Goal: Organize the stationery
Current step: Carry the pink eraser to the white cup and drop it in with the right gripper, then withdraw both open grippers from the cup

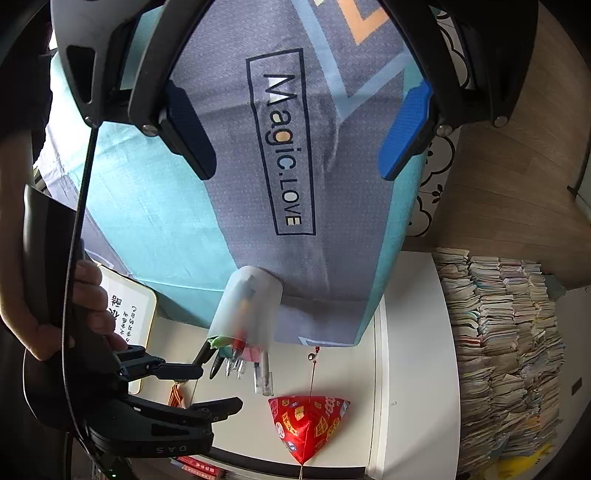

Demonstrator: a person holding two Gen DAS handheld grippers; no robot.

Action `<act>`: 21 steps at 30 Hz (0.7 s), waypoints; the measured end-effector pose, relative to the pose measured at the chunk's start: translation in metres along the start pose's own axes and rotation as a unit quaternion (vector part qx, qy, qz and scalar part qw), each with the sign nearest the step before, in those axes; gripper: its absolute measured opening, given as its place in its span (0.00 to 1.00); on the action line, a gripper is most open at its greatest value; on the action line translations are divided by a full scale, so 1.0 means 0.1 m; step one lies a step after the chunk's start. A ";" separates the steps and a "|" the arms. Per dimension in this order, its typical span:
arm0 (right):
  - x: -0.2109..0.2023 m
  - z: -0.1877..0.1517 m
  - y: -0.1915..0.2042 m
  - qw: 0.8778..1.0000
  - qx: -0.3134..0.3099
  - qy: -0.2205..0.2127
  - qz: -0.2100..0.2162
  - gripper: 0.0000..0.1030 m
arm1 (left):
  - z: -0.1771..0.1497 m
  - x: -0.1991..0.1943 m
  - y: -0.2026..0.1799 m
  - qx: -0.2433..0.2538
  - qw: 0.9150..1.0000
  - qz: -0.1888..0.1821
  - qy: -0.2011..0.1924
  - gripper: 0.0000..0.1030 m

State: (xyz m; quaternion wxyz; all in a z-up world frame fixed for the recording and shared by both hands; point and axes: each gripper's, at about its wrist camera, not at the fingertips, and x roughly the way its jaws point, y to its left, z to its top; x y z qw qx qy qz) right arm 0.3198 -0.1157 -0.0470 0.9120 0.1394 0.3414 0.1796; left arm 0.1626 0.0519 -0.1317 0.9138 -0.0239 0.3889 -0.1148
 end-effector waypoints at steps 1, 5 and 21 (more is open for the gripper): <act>-0.05 0.00 0.01 1.000 0.002 -0.011 0.006 0.59 | 0.00 -0.02 0.00 0.001 1.000 -0.001 -0.003 0.86; -0.29 0.00 0.14 0.998 -0.028 -0.051 0.007 0.59 | 0.00 -0.08 -0.04 0.007 1.000 0.009 -0.014 0.86; -1.25 -0.79 0.08 0.985 -0.106 -0.076 -0.116 0.59 | 0.02 -0.34 -0.20 0.011 0.998 0.032 -0.051 0.88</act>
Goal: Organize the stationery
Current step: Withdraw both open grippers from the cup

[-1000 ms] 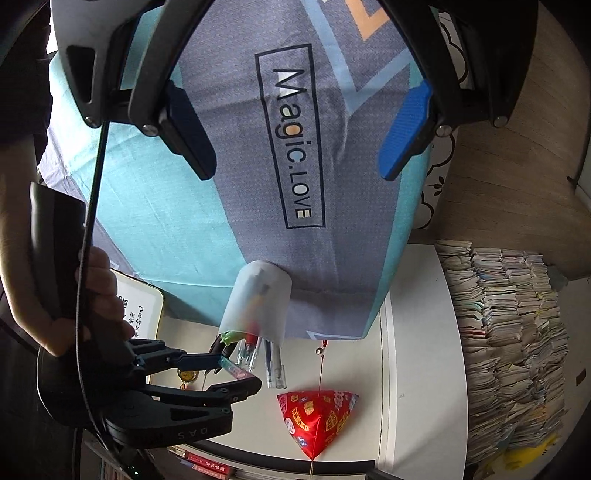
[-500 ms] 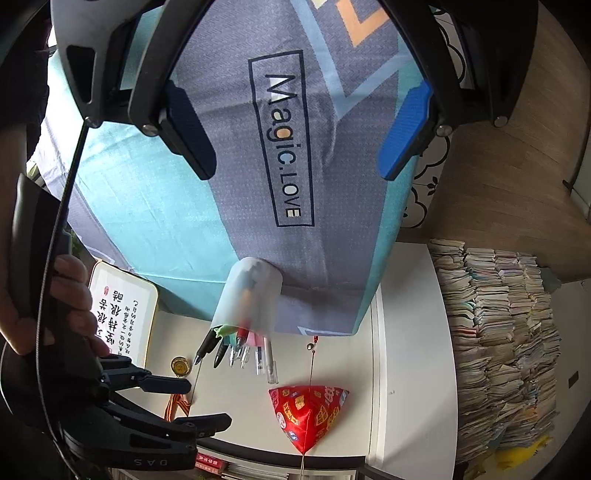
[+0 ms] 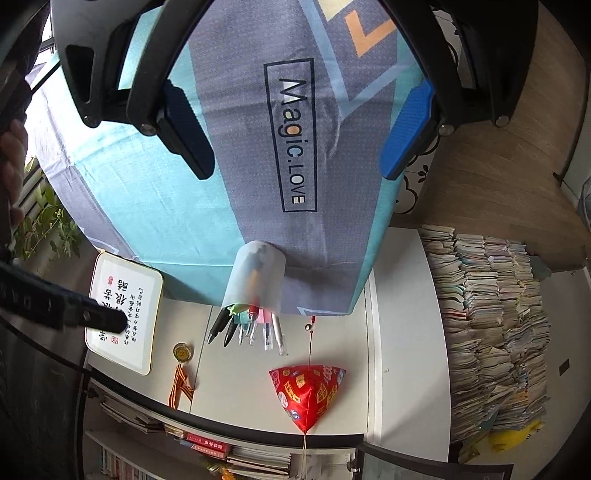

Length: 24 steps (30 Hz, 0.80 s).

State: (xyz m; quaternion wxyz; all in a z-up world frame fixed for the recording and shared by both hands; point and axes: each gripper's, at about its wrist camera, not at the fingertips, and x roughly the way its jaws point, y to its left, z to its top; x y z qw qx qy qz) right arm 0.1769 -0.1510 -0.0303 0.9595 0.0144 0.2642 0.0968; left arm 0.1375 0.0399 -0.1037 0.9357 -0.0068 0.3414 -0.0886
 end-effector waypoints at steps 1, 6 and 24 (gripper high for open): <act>-0.06 -0.06 -0.03 1.000 0.000 -0.001 -0.016 0.59 | 0.01 -0.03 -0.02 0.001 1.000 0.001 -0.004 0.88; -0.36 -0.31 -0.25 0.998 0.025 0.002 -0.064 0.59 | 0.01 -0.21 -0.17 0.014 1.000 0.008 -0.018 0.91; -1.30 -0.85 -0.52 0.986 0.056 -0.021 -0.158 1.00 | -0.20 -0.91 -0.75 0.038 0.993 0.067 -0.085 0.99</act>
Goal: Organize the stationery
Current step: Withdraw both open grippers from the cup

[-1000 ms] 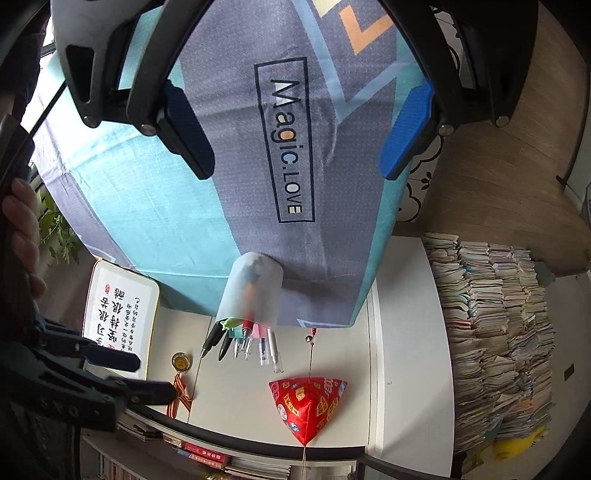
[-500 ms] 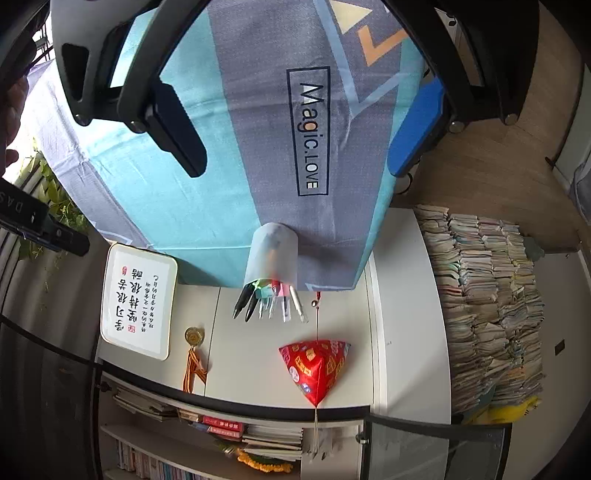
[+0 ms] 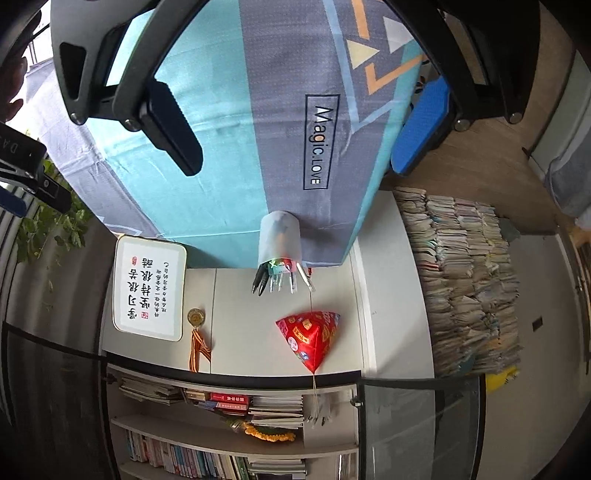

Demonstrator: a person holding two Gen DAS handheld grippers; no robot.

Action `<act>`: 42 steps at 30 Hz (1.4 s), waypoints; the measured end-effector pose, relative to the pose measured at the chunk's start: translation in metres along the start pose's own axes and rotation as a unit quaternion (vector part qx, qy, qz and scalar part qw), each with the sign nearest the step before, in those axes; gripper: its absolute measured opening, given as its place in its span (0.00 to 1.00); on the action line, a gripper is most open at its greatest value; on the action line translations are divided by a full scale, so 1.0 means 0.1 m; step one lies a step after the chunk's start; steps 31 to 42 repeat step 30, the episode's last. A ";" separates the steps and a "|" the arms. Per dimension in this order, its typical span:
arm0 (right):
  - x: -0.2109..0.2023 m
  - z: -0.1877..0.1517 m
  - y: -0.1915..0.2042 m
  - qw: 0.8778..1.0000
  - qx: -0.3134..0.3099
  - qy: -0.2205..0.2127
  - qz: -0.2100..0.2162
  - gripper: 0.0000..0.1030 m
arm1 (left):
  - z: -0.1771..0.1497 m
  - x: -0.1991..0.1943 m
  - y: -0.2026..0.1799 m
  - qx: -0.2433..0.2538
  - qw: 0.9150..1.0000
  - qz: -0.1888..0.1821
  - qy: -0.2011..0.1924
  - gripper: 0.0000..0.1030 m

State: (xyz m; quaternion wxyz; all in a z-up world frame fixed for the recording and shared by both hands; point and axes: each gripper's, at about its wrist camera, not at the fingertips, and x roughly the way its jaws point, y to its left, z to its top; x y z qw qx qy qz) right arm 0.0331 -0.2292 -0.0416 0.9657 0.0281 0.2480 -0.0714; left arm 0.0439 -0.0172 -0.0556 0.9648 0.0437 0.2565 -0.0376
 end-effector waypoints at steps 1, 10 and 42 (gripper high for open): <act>-0.04 -0.02 0.01 1.000 -0.004 -0.002 -0.006 1.00 | 0.00 -0.02 -0.01 0.002 1.000 0.003 -0.001 0.99; -0.28 -0.10 0.03 1.000 -0.003 -0.006 -0.011 1.00 | -0.04 -0.17 -0.03 -0.029 0.999 -0.016 -0.007 0.99; -0.49 -0.14 0.08 1.000 -0.005 -0.010 -0.003 1.00 | -0.09 -0.33 -0.09 -0.019 1.000 -0.017 -0.015 0.99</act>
